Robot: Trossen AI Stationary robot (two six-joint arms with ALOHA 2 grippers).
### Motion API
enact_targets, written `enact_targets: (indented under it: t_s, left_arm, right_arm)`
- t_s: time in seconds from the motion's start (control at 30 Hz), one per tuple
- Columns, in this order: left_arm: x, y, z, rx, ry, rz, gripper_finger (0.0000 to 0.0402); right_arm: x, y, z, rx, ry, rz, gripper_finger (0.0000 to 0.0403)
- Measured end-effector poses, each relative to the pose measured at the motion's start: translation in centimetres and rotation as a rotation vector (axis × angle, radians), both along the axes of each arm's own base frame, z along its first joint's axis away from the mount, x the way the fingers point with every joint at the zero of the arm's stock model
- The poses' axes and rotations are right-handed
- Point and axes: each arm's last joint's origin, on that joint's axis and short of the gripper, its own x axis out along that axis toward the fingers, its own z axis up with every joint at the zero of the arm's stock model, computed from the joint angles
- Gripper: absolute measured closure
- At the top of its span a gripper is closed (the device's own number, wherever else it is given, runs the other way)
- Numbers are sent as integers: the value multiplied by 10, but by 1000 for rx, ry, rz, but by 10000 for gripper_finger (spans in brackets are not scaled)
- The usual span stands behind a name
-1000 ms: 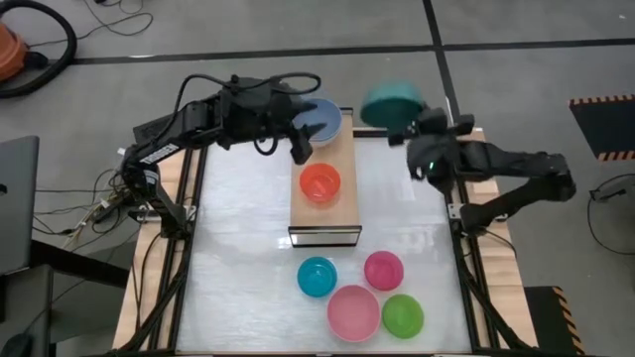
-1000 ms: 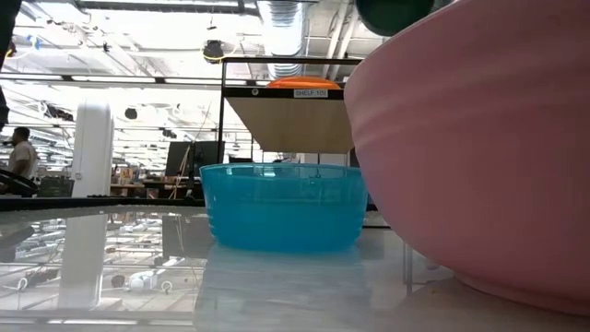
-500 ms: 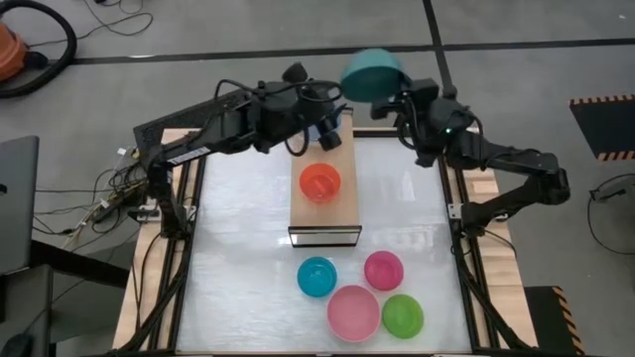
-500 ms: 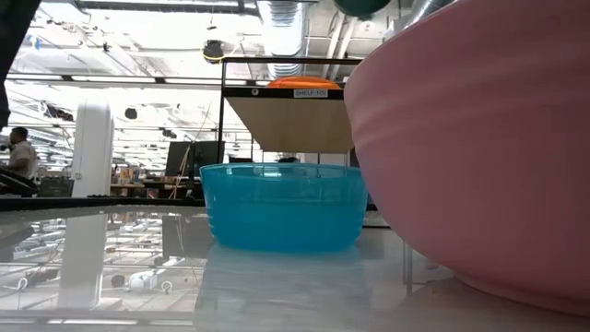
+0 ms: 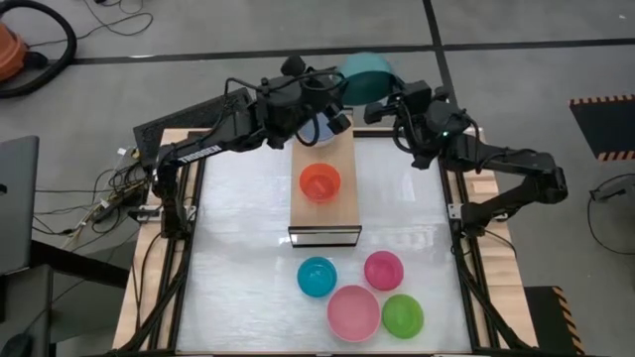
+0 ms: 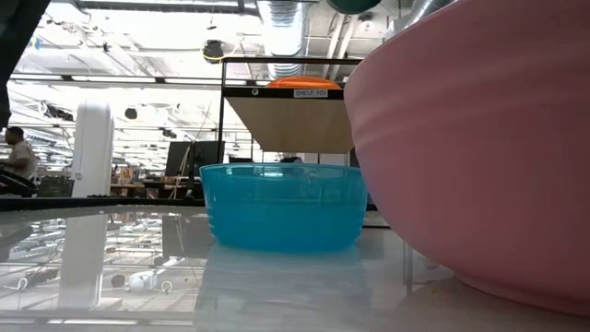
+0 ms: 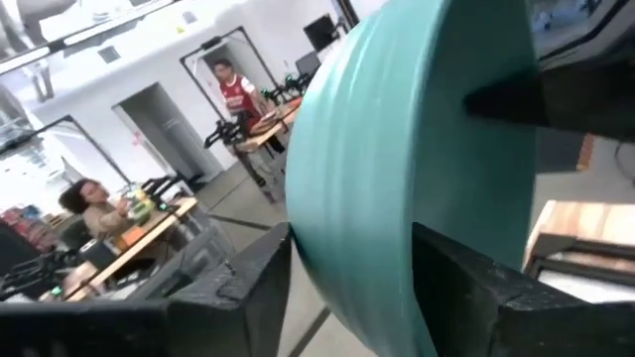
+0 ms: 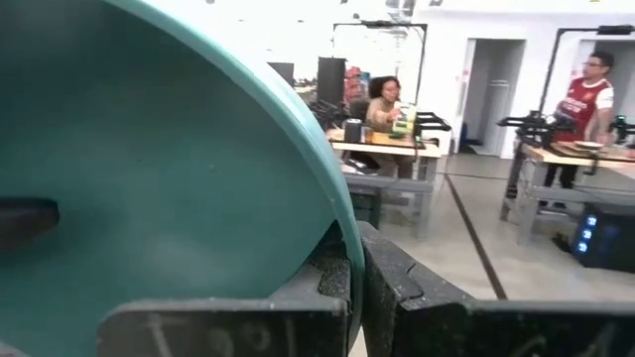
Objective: Place and stack bowls onto a shelf
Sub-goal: Stack the dark green bowl on top of the blue bowl on the shelf
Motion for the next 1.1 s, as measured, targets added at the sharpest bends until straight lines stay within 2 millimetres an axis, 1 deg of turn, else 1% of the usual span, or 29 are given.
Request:
enact_targets:
  t_s: [0.1, 0.23, 0.27, 0.3, 0.53, 0.63, 0.73, 0.93, 1.03, 1.1]
  left_arm:
    - [-1, 1, 1, 6, 0, 6, 270]
    - [-2, 2, 3, 16, -10, 35, 359]
    - [-3, 3, 3, 16, -10, 45, 376]
    - [-3, 3, 3, 14, -9, 52, 385]
    - [-3, 5, 3, 17, -4, 36, 398]
    - [-1, 4, 1, 16, 7, -3, 401]
    - [0, 2, 0, 12, 8, -20, 400]
    - [-1, 2, 1, 19, 13, -19, 400]
    - [-1, 2, 1, 20, 16, -23, 400]
    - [0, 2, 1, 21, 22, -35, 400]
  right_arm:
    - [1, -1, 0, -1, -7, 9, 377]
    - [3, -1, -1, 5, -23, 9, 377]
    - [3, -1, -2, 6, -24, 10, 377]
    - [4, -1, -2, 7, -22, 10, 373]
    - [4, -2, -3, 2, -3, 34, 320]
    - [5, -2, -3, -7, 19, 46, 288]
    - [4, -2, -3, -16, 43, 53, 238]
    - [2, -2, -2, -13, 34, 40, 115]
    - [2, -1, -1, -13, 29, 38, 76]
    - [2, 1, -1, -14, 30, 50, 63]
